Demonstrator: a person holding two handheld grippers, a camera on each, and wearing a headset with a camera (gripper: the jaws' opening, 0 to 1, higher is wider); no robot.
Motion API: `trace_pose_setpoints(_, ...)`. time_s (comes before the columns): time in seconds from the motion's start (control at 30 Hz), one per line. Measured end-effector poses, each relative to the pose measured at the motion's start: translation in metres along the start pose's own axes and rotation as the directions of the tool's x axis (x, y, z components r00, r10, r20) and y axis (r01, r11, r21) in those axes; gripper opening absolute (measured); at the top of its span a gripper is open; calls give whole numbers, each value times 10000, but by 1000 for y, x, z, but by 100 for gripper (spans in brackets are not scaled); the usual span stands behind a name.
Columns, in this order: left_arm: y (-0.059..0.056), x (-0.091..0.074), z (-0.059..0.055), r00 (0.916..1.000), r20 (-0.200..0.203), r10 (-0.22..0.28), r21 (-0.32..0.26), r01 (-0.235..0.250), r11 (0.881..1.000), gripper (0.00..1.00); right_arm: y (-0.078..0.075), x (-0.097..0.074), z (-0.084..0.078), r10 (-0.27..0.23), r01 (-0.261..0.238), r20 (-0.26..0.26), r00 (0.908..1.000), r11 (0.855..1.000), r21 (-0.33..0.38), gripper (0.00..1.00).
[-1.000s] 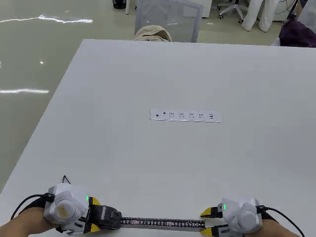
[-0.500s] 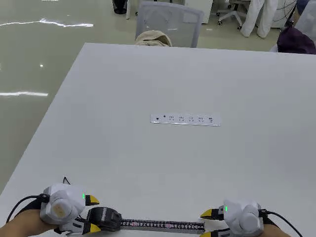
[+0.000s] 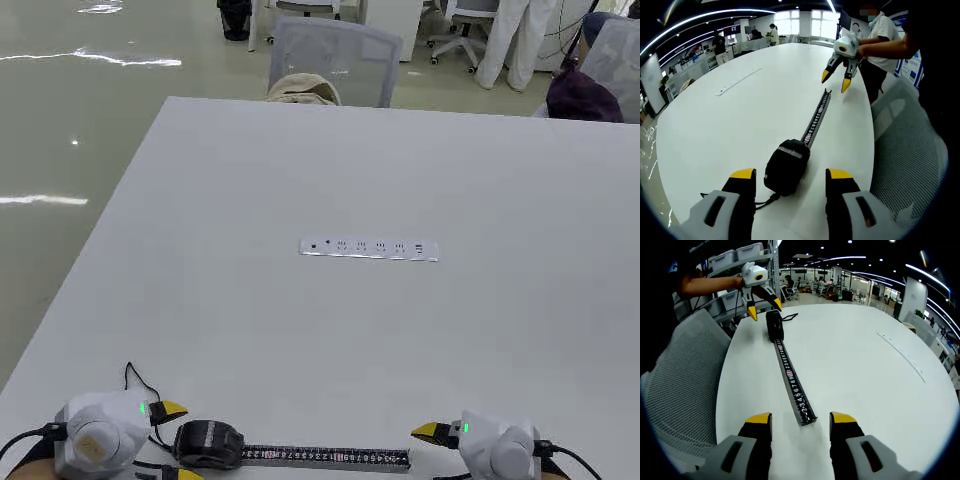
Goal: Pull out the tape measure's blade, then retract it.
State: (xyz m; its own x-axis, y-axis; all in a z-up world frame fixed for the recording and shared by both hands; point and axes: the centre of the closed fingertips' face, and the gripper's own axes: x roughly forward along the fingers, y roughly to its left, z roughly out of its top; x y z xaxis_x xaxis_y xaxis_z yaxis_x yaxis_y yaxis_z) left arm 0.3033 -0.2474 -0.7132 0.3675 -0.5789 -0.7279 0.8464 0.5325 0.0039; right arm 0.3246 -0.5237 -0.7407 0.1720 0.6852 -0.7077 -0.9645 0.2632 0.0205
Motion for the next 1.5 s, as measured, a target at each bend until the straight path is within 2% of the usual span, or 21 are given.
trace_pose_setpoints(0.1, -3, -3, 3, 9991, 261, 324, -461, -311, 9985, 59, 3, -4, 1, -256, 253, 85, 9996, 9990, 356, 50)
trace_pose_setpoints(0.2, -4, -5, 1, 9967, 310, 745, -759, -720, 9945, 63, 6, -8, 2, -510, 498, 183, 9985, 9971, 581, 52)
trace_pose_setpoints(0.27, -8, -7, 1, 9961, 265, 847, -940, -819, 9922, 66, 8, -12, 3, -764, 749, 132, 9970, 9932, 889, 54)
trace_pose_setpoints(0.4, -17, -11, 0, 9925, 301, 1185, -1361, -1134, 9842, 67, 11, -18, 8, -1207, 1148, 349, 9921, 9838, 1374, 58)
trace_pose_setpoints(0.6, -32, -13, 2, 9897, 287, 1400, -1802, -1326, 9746, 74, 22, -22, 13, -1553, 1456, 373, 9872, 9710, 1896, 66)
trace_pose_setpoints(0.8, -36, -17, 11, 9792, 658, 1918, -2177, -1735, 9605, 82, 26, -30, 22, -2225, 2034, 532, 9735, 9483, 2435, 72)
trace_pose_setpoints(0.97, -42, -20, 20, 9680, 846, 2362, -2636, -2068, 9422, 87, 31, -35, 26, -2821, 2584, 516, 9580, 9271, 2714, 78)
trace_pose_setpoints(1.1, -45, -22, 18, 9597, 739, 2711, -2847, -2402, 9280, 90, 35, -37, 28, -3143, 2842, 561, 9477, 9105, 3003, 83)
trace_pose_setpoints(1.17, -47, -23, 17, 9550, 736, 2872, -2954, -2541, 9209, 93, 41, -38, 30, -3173, 2874, 578, 9466, 9112, 2953, 85)
trace_pose_setpoints(1.23, -48, -25, 18, 9468, 799, 3118, -3069, -2742, 9114, 96, 42, -40, 32, -3367, 3064, 573, 9399, 9053, 2943, 87)
trace_pose_setpoints(1.37, -55, -24, 18, 9440, 770, 3209, -3030, -2845, 9095, 99, 44, -41, 33, -3557, 3181, 612, 9326, 8900, 3266, 91)
trace_pose_setpoints(1.43, -58, -24, 20, 9435, 794, 3218, -3067, -2841, 9084, 99, 43, -43, 33, -3798, 3407, 578, 9233, 8792, 3331, 93)
trace_pose_setpoints(1.5, -58, -24, 21, 9387, 824, 3346, -3199, -2931, 9010, 99, 43, -44, 35, -3924, 3497, 627, 9176, 8723, 3418, 94)
